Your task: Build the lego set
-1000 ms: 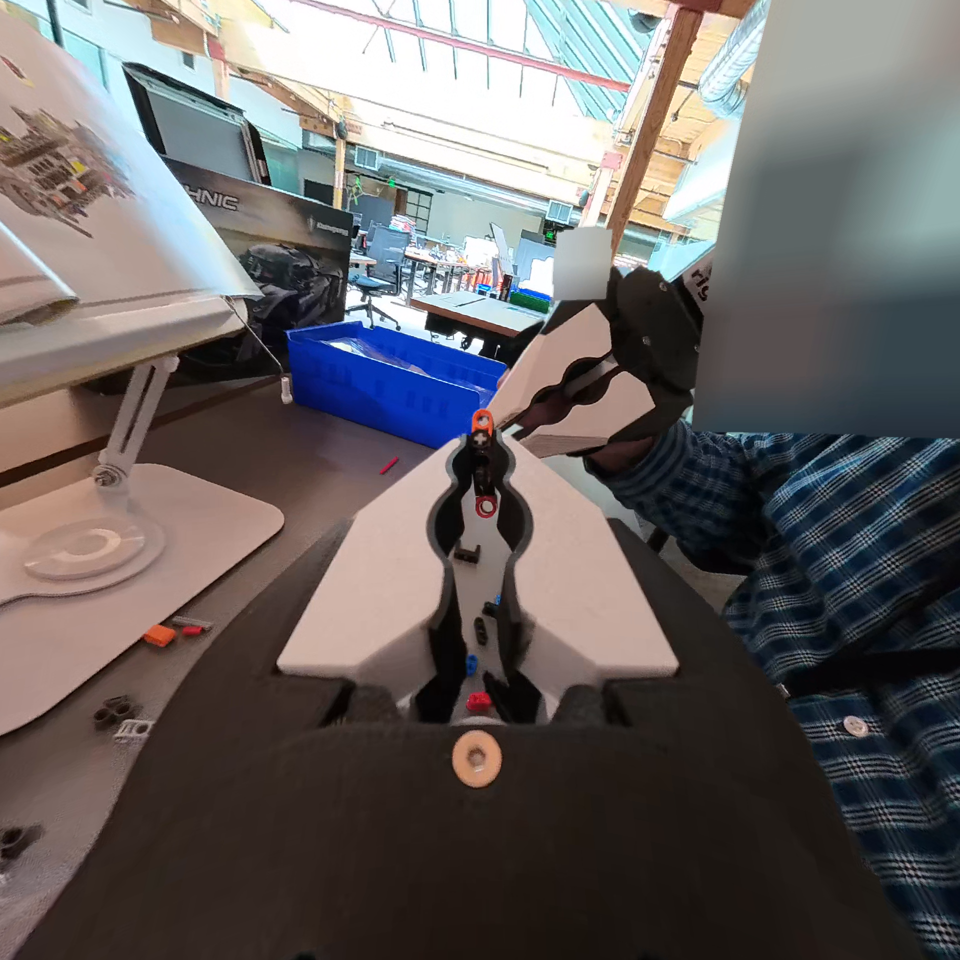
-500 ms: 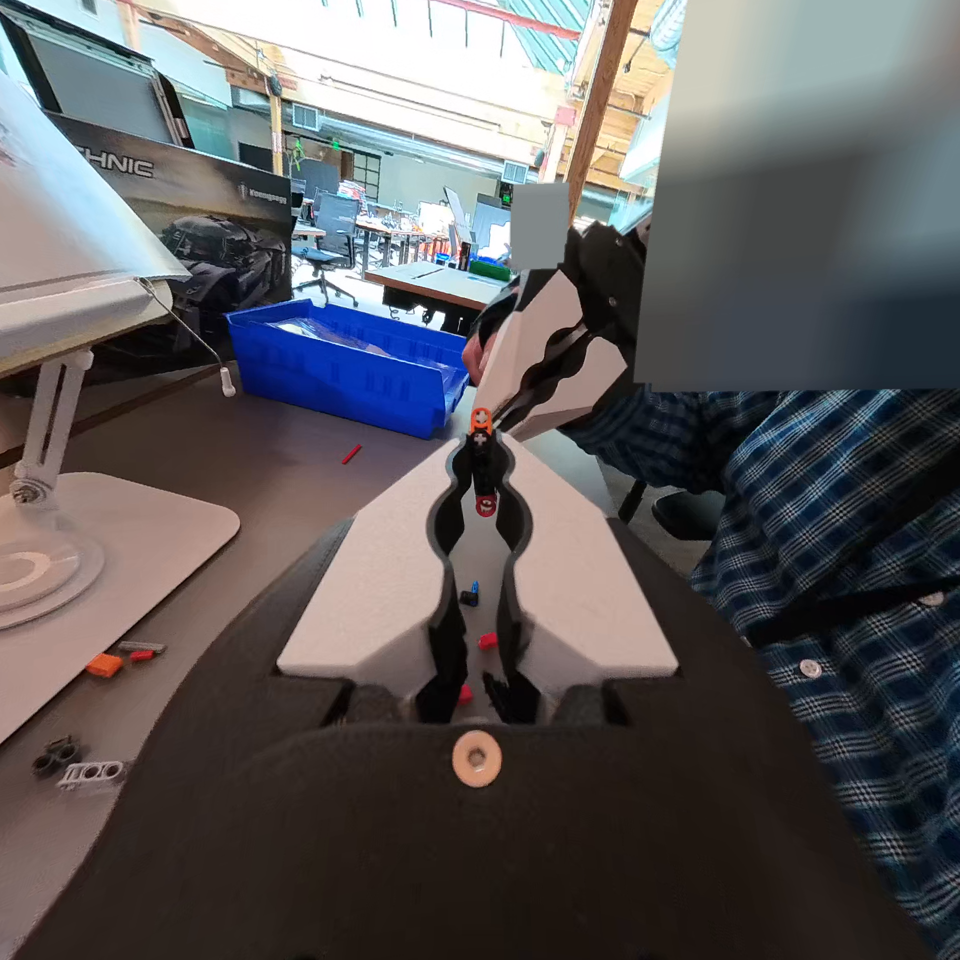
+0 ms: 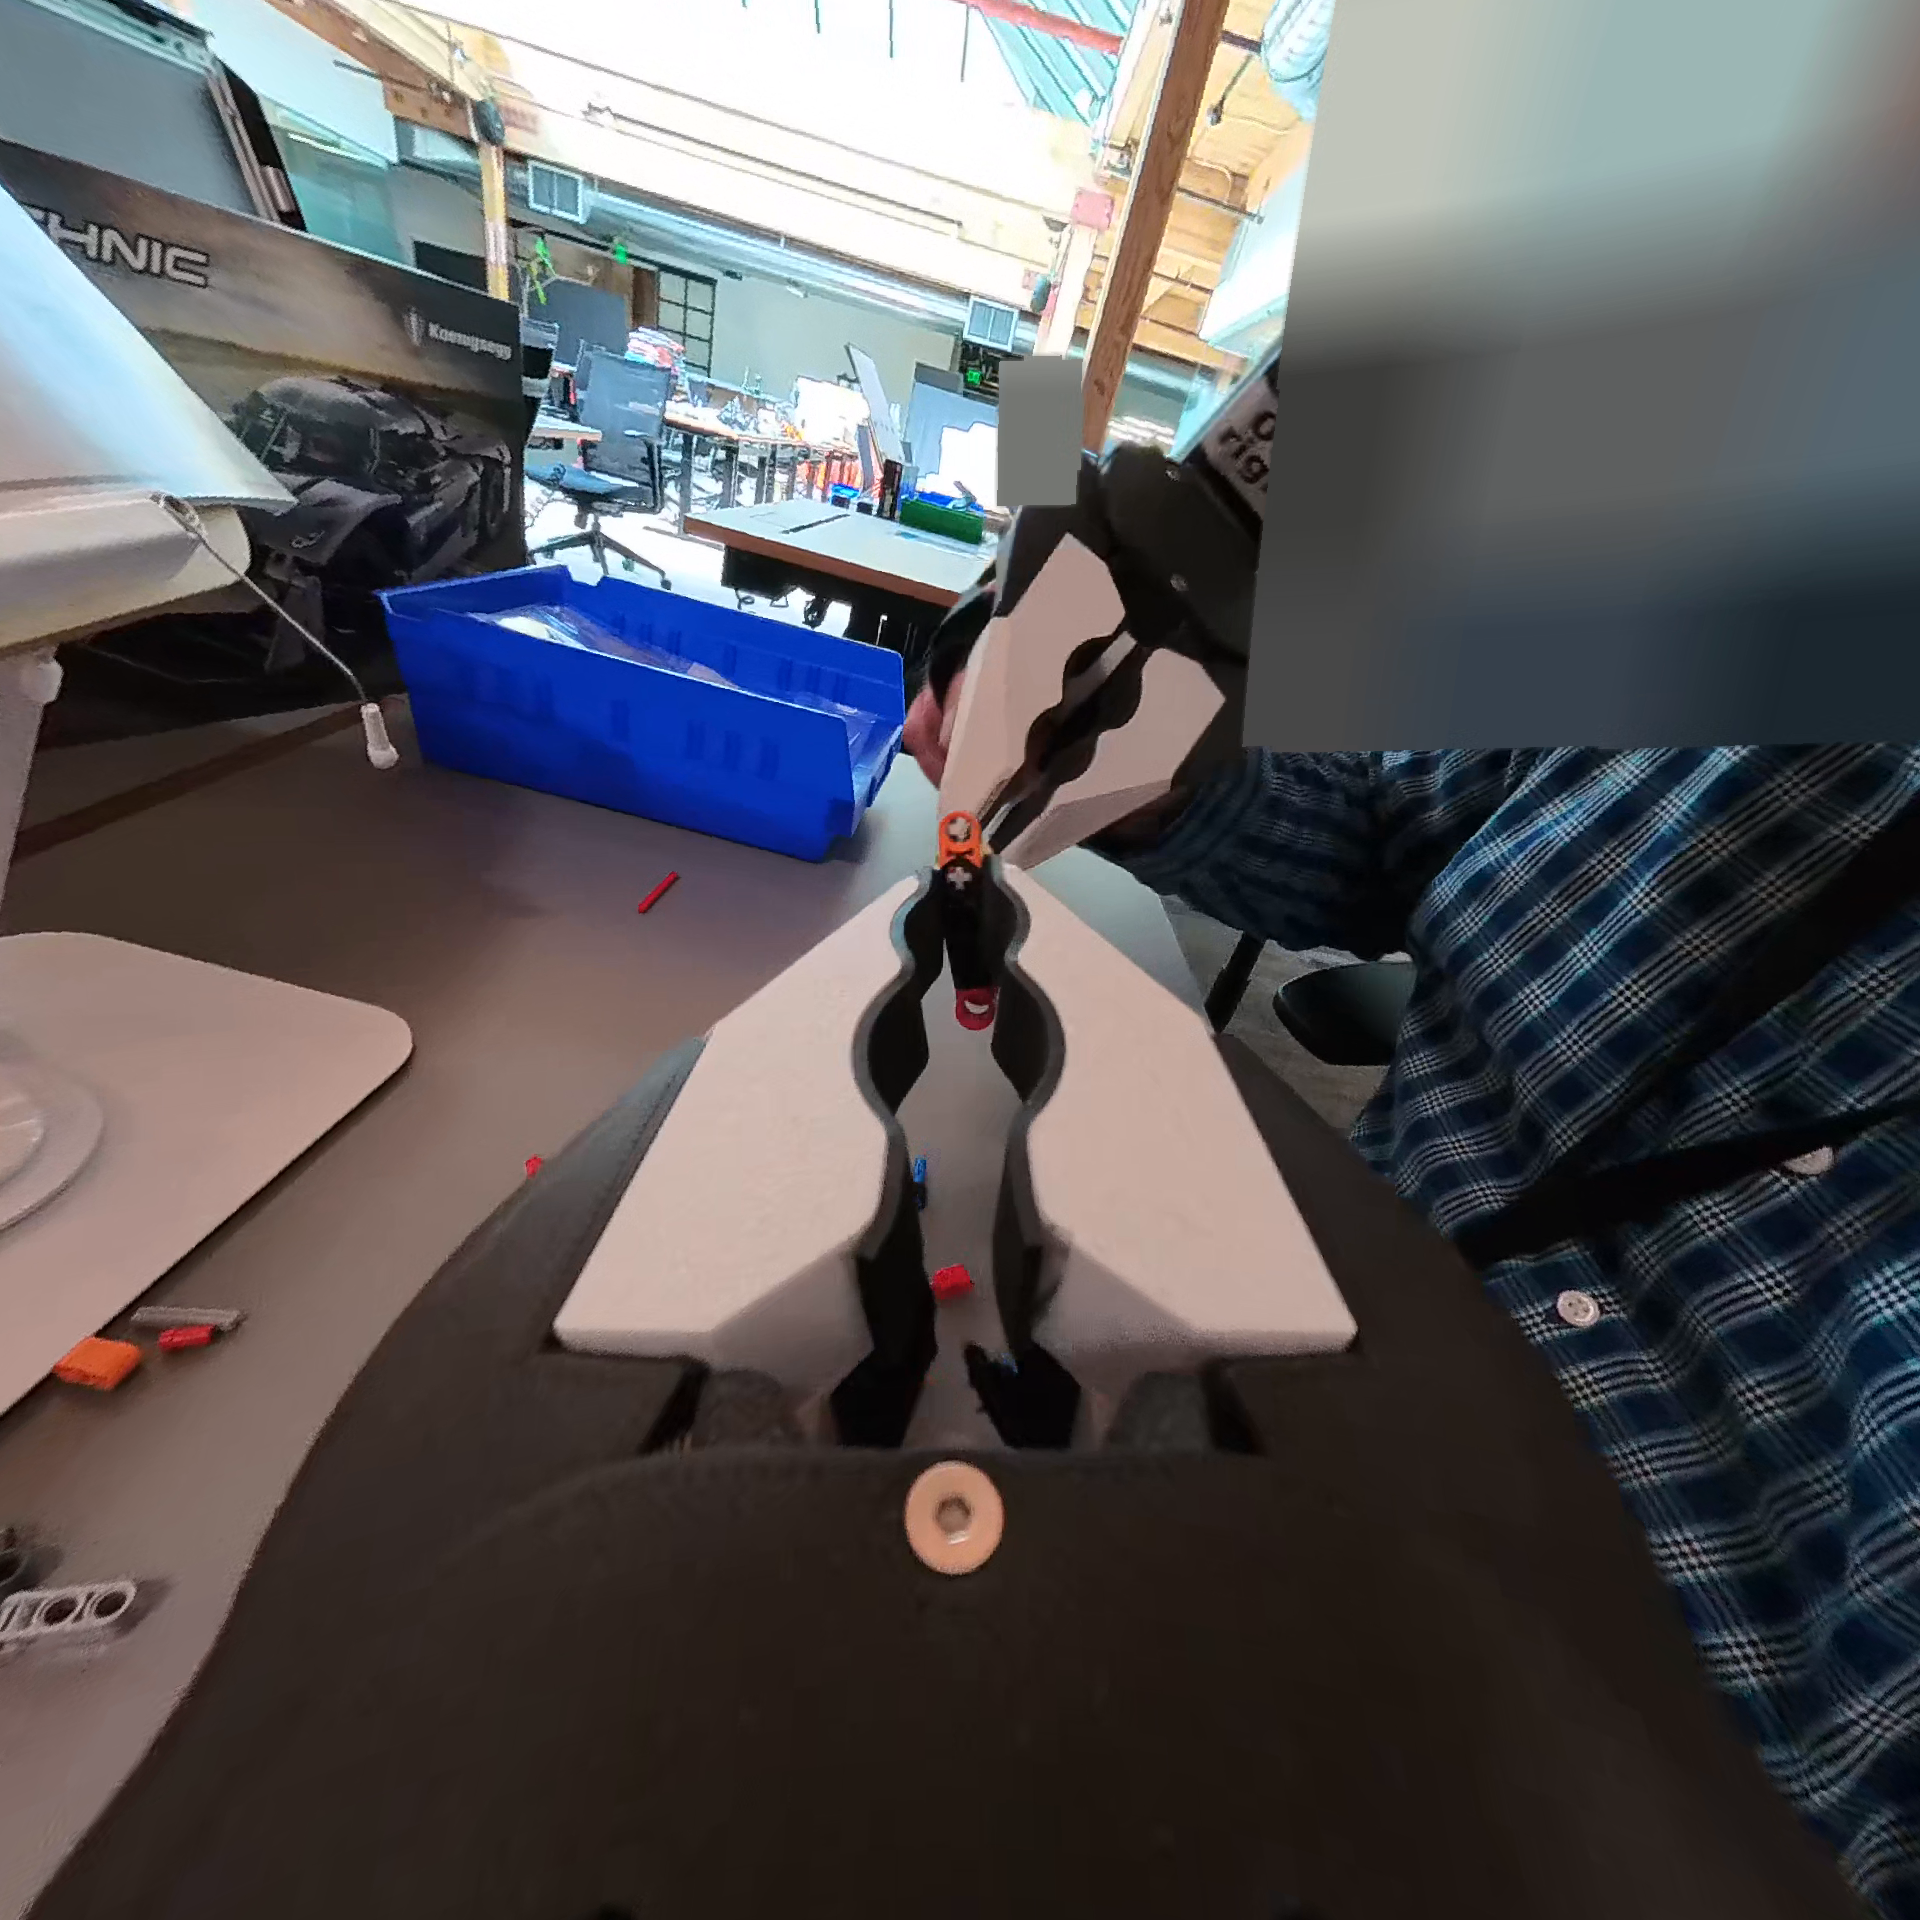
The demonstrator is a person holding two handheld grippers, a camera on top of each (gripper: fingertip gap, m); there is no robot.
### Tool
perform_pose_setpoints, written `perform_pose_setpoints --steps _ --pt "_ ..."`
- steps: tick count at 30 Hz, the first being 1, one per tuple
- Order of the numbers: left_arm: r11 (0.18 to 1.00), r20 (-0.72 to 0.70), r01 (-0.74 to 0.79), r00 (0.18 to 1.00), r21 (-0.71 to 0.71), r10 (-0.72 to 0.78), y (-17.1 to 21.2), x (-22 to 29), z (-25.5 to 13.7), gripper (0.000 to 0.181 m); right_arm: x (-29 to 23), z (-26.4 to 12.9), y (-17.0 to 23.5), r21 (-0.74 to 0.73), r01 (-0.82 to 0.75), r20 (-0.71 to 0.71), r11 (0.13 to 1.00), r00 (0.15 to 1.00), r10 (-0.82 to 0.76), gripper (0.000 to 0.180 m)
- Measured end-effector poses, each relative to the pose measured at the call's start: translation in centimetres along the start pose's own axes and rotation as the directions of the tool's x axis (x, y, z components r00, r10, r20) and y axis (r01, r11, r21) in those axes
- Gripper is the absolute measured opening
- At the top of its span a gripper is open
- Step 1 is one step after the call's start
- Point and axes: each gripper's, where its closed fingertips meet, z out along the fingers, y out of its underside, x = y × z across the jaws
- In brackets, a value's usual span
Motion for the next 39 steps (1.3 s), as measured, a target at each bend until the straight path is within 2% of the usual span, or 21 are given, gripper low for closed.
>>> perform_pose_setpoints --steps 1,7,14,20,23,25,28,31,33,39 --pt "1.0 0.003 -0.008 1.0 -0.006 0.008 0.0 0.0 0.0 0.004 0.0 0.0 0.1 -0.004 0.013 -0.003 1.0 1.0 -0.013 0.0" --pt "1.0 -0.003 0.016 1.0 0.005 -0.016 0.1 -0.2 0.0 0.004 0.1 0.1 0.2 0.014 -0.003 -0.024 1.0 1.0 0.003 0.0" --pt "0.999 0.063 0.034 0.997 0.025 -0.035 0.0 -1.3 -0.6 0.004 -0.5 0.6 0.2 -0.03 -0.029 -0.141 0.999 0.99 0.024 0.0" --pt "0.999 0.037 0.042 0.998 0.035 -0.043 -0.1 -1.1 -0.3 0.005 -0.2 -0.3 0.5 0.021 -0.111 -0.1 0.994 0.989 0.112 0.0" --pt "0.999 0.027 0.041 0.999 0.015 -0.042 0.4 -1.1 -0.1 0.005 -0.4 0.4 1.4 -0.014 -0.144 -0.076 0.99 0.987 0.142 0.001" --pt "0.999 0.031 0.036 0.999 0.001 -0.036 0.8 -1.0 0.4 0.005 0.1 0.3 0.6 0.025 -0.115 -0.113 0.993 0.987 0.117 0.001" --pt "0.999 0.031 0.04 0.999 -0.008 -0.04 1.2 -0.9 0.9 0.005 0.1 1.1 1.0 -0.058 -0.053 -0.144 0.997 0.989 0.045 0.004" --pt "0.999 0.013 0.049 0.999 0.012 -0.049 1.1 -0.6 1.0 0.005 0.2 1.2 1.2 -0.058 -0.07 -0.148 0.996 0.987 0.061 0.007" --pt "0.999 0.012 0.034 0.999 0.013 -0.034 1.0 -0.4 1.1 0.005 0.1 1.2 1.2 -0.064 -0.073 -0.141 0.995 0.988 0.063 0.002" --pt "1.0 0.045 -0.014 0.999 -0.018 0.015 1.4 -0.5 1.2 0.005 0.2 1.2 1.8 -0.111 -0.01 -0.173 0.994 0.985 -0.01 0.001"
